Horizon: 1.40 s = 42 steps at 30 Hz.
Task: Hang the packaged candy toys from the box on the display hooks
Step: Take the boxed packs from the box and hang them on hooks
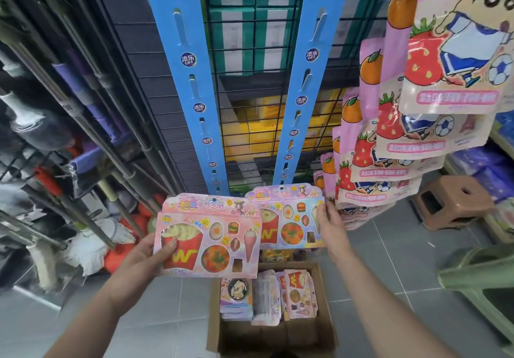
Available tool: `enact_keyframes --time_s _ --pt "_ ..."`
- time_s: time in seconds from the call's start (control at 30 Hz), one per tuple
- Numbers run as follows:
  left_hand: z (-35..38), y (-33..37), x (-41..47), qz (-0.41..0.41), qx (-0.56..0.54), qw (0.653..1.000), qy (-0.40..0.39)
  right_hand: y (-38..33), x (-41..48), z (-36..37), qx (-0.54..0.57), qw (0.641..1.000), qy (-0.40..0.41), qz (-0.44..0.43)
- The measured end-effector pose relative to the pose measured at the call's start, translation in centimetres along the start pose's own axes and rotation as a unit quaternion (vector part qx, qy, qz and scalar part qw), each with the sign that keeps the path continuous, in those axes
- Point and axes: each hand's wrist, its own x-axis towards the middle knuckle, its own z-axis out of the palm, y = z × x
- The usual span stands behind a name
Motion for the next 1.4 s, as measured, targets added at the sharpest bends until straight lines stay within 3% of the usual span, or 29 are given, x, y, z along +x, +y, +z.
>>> enact_keyframes --time_s 0.4,0.6,0.7,0.93,1.13,1.4 --pt "2.7 -1.5 1.2 -0.022 0.035 0.999 0.006 0.2 0.8 0.6 -0.007 0.997 0.072 -0.039" --pt "4.6 -2.3 1.7 -0.016 0.008 1.000 -0.021 -0.3 -0.6 0.1 -0.021 0.997 0.072 -0.018" --pt "5.8 -2.4 2.1 -0.016 0.007 0.999 -0.037 -0.6 -2.7 -0.4 -0.047 0.997 0.045 -0.028" --pt "9.1 -1.6 2.8 -0.014 0.007 0.998 -0.060 -1.1 -6.6 -1.0 -0.028 0.990 -0.123 -0.061" --pt "11.2 -0.1 3.4 -0.001 -0.014 0.998 -0.060 -2.6 -7.5 -1.6 0.005 0.990 -0.078 -0.120" --pt "12.5 2.4 4.7 0.095 0.196 0.976 -0.016 -3.4 -6.1 -1.9 0.005 0.993 -0.001 -0.115"
